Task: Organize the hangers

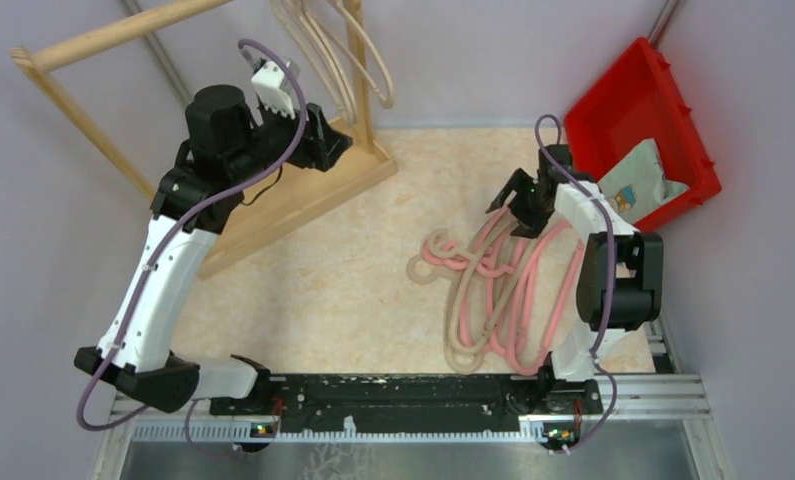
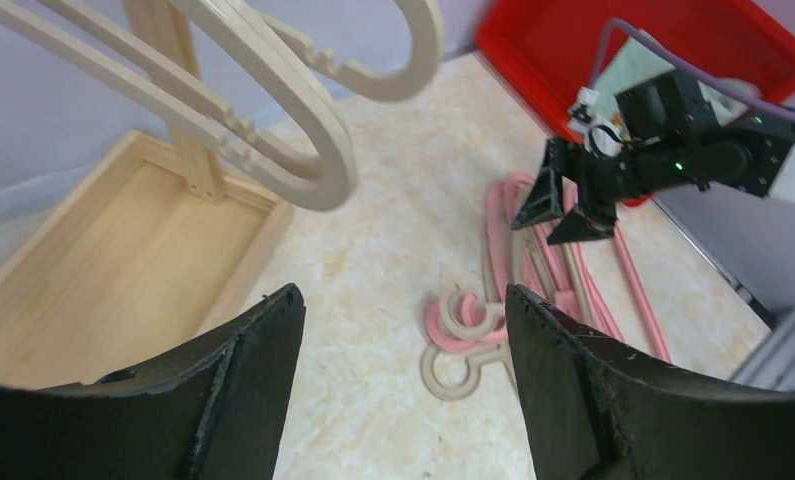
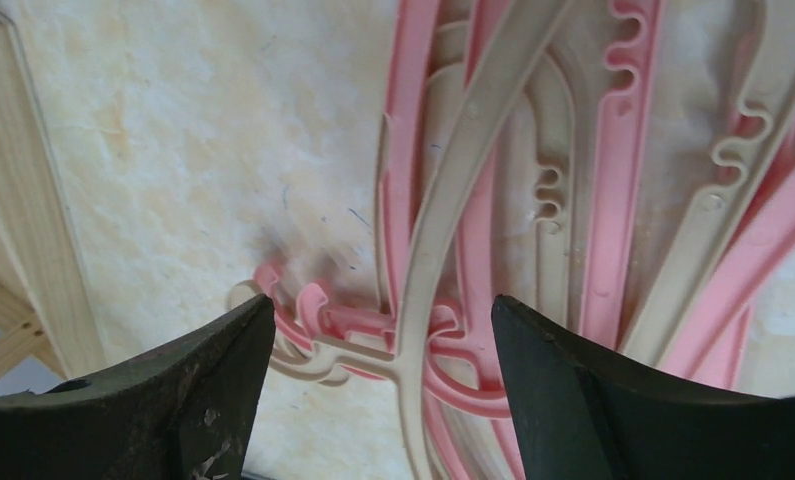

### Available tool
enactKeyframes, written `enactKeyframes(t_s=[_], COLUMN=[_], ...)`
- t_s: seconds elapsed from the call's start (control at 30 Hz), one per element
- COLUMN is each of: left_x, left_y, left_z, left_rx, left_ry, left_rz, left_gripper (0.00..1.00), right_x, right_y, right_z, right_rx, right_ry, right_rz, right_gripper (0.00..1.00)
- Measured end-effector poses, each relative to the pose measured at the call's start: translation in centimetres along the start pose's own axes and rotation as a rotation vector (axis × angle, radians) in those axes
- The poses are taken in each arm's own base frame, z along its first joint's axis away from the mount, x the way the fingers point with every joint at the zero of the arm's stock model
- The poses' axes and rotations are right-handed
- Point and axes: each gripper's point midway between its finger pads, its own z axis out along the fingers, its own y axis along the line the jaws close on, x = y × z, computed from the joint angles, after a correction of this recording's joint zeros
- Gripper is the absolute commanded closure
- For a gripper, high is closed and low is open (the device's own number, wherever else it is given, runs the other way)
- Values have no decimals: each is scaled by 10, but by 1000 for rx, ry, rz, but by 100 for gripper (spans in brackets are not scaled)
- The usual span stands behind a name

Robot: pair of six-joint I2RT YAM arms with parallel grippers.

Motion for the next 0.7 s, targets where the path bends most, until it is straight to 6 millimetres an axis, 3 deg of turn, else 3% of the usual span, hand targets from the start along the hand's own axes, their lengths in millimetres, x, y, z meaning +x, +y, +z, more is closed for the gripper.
enactKeyframes(t_s=[0.2,0.3,0.5,0.57,0.7], left_x=[35,58,105,114,129], left_y=[-18,-21,-23,-24,-24], left_z=[-13,-12,-8,-6,-7], left_rx=[112,141,169,176,186], left_ry=[62,109,204,217,236], left_rz=[-17,-42,-110,-124,-140], left_gripper=[24,24,25,25,26], right_x=[17,16,20,22,19], right_y=[-20,-20,-30,-34,-38], right_z=[3,7,31,38,47], right_rx=[73,84,145,162,179], right_ry=[20,12,27,35,23], right_rz=[-13,-24,-38,-43,-48], right_gripper=[26,31,46,55,91])
